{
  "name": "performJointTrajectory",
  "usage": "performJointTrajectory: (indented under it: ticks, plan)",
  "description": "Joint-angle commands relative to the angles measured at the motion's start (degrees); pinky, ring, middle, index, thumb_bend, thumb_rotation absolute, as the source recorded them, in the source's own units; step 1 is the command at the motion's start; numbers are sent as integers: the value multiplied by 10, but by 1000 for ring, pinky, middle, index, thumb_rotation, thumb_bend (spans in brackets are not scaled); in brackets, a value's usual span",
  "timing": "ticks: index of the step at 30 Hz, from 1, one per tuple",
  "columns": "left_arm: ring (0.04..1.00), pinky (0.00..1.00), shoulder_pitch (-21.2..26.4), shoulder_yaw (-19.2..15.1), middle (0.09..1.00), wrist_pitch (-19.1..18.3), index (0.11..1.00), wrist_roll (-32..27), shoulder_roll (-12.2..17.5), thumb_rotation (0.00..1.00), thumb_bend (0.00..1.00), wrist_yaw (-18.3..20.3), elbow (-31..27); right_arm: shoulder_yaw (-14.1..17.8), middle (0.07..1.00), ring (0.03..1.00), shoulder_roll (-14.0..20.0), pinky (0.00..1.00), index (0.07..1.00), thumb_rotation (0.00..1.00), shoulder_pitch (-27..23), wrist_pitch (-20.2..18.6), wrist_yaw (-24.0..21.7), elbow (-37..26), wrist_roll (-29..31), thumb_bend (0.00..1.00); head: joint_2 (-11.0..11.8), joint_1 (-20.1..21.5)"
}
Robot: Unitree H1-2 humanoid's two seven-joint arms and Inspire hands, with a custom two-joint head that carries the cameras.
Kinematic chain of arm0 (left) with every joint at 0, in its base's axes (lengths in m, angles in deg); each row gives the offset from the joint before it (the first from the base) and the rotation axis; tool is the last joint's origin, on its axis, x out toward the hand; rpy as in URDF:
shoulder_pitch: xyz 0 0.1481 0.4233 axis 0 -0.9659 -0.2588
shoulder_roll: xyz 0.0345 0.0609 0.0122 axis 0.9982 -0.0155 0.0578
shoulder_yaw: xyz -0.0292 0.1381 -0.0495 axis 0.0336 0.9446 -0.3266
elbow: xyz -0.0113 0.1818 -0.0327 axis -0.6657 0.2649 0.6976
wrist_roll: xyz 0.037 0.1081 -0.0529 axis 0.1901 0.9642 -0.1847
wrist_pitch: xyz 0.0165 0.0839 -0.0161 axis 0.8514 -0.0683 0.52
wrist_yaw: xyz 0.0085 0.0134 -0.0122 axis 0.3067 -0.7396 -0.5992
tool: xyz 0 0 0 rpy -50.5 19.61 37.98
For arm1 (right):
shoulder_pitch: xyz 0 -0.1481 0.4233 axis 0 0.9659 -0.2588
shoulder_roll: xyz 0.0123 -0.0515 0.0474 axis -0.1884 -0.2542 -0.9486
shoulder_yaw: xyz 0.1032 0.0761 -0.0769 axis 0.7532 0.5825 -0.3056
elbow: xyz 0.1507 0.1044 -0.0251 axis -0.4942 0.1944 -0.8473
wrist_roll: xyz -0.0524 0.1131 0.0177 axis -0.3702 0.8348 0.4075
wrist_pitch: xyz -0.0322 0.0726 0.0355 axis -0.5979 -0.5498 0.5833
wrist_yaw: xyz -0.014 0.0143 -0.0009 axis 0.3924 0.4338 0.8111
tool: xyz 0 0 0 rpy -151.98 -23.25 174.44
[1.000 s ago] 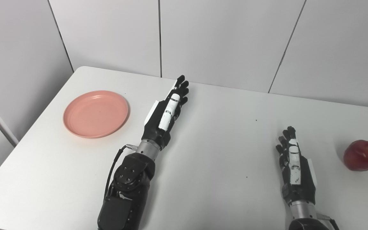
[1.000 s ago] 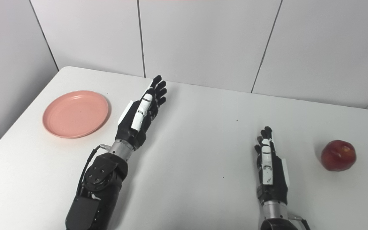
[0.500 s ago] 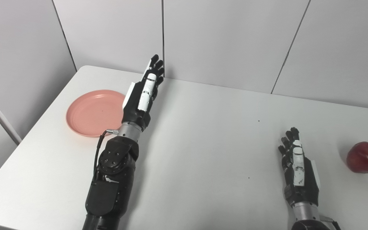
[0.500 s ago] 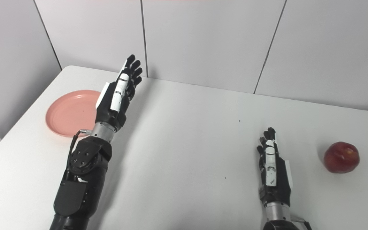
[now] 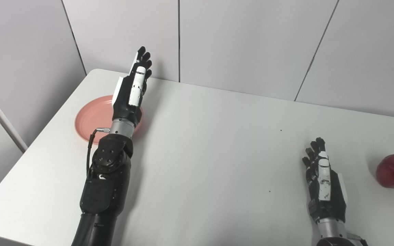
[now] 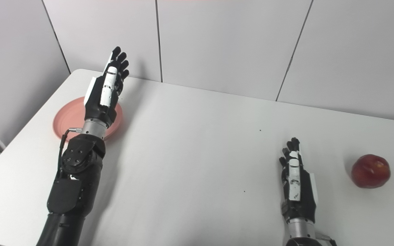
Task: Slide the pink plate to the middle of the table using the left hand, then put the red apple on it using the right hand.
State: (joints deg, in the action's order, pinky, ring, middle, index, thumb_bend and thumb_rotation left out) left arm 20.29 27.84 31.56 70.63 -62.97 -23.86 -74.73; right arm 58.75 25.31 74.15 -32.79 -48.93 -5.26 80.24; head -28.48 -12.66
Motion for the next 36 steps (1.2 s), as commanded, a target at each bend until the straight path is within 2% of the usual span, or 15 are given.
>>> performJointTrajectory:
  ticks: [1,7,11,16,21,26,30,36]
  plan:
    - [1000,1000,34,-7,1000,20,985,-5,18,1000,453,-2,-4,3,1000,1000,4,1000,1000,1000,-11,31,-9,-6,1,204,-1,-2]
    - [999,1000,42,-25,1000,22,995,-5,35,1000,416,-19,5,4,1000,1000,3,1000,1000,1000,-10,33,-9,-5,3,211,0,-5]
    - [988,999,44,-37,994,39,976,-13,49,1000,388,-16,14,5,1000,1000,4,1000,1000,1000,-11,35,-13,-2,10,229,0,-7]
    - [981,985,46,-53,991,37,976,-12,59,1000,411,-33,21,6,1000,1000,4,1000,1000,1000,-11,36,-19,-2,12,224,2,-9]
    - [1000,999,46,-66,1000,37,991,-34,66,1000,388,-28,22,8,1000,1000,6,1000,1000,1000,-11,39,-22,1,12,228,1,-14]
    - [979,987,44,-82,984,28,966,-30,74,1000,397,-51,21,10,1000,1000,7,1000,1000,1000,-12,44,-23,4,12,237,1,-17]
    - [981,984,44,-92,983,37,972,-38,81,1000,392,-52,34,11,1000,1000,8,1000,1000,1000,-12,44,-26,5,17,240,3,-21]
    - [983,985,41,-114,985,29,957,-58,88,1000,403,-57,48,10,1000,1000,9,1000,1000,1000,-12,42,-26,6,16,235,4,-22]
